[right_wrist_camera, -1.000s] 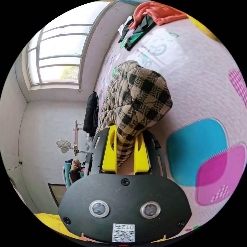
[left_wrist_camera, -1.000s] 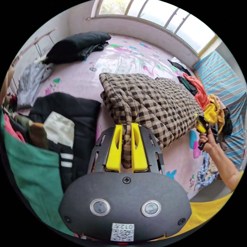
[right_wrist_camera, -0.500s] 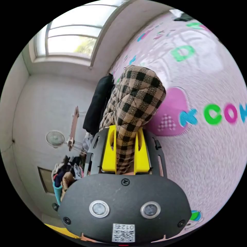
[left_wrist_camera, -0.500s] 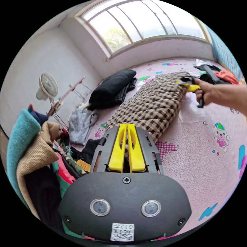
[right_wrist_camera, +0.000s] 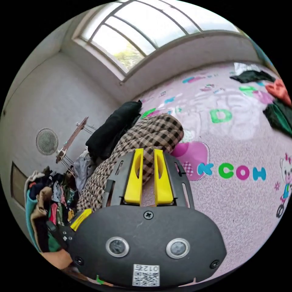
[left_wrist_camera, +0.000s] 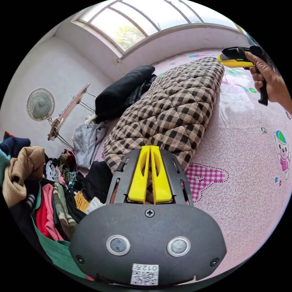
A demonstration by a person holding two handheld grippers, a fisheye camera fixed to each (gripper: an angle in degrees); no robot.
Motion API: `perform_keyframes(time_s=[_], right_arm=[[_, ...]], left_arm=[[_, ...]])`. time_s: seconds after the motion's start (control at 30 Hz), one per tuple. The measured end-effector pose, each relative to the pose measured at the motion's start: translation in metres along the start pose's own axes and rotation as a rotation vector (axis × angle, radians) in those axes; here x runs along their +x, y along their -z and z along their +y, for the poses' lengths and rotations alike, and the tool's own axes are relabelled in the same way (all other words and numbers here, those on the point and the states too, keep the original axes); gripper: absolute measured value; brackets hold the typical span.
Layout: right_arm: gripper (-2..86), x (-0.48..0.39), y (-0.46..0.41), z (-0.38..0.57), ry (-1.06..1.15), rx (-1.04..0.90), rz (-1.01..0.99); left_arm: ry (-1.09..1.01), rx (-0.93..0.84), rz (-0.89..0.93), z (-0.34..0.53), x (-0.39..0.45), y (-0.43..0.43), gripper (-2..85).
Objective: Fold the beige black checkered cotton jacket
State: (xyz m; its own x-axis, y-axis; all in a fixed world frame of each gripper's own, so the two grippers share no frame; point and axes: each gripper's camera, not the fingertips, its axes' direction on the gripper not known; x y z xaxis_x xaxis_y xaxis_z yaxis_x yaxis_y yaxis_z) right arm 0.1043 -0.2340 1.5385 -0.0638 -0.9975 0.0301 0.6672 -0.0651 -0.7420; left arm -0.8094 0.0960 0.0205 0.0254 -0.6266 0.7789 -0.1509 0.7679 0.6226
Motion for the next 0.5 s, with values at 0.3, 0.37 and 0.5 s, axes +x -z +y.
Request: perform_keyframes(time_s=[0.3,0.37,0.5], right_arm=[[0.6,0.013,-0.127,-0.087,-0.025,-0.298,0.131],[0.5,0.025,-0.141,-0.113,-0.033,-0.413,0.055],[0.5,0.030,-0.113,-0.126,0.059,-0.400,-0.018]], left_arm=[[0.052,-0.031,0.107,-0.001,-0.015,-0.022,0.5],[0.054,-0.079,0.099,-0.011,-0.016,-0.030,0.4],[0.091,-0.133,0.115,-0.018,-0.027,-0.037,0.4]])
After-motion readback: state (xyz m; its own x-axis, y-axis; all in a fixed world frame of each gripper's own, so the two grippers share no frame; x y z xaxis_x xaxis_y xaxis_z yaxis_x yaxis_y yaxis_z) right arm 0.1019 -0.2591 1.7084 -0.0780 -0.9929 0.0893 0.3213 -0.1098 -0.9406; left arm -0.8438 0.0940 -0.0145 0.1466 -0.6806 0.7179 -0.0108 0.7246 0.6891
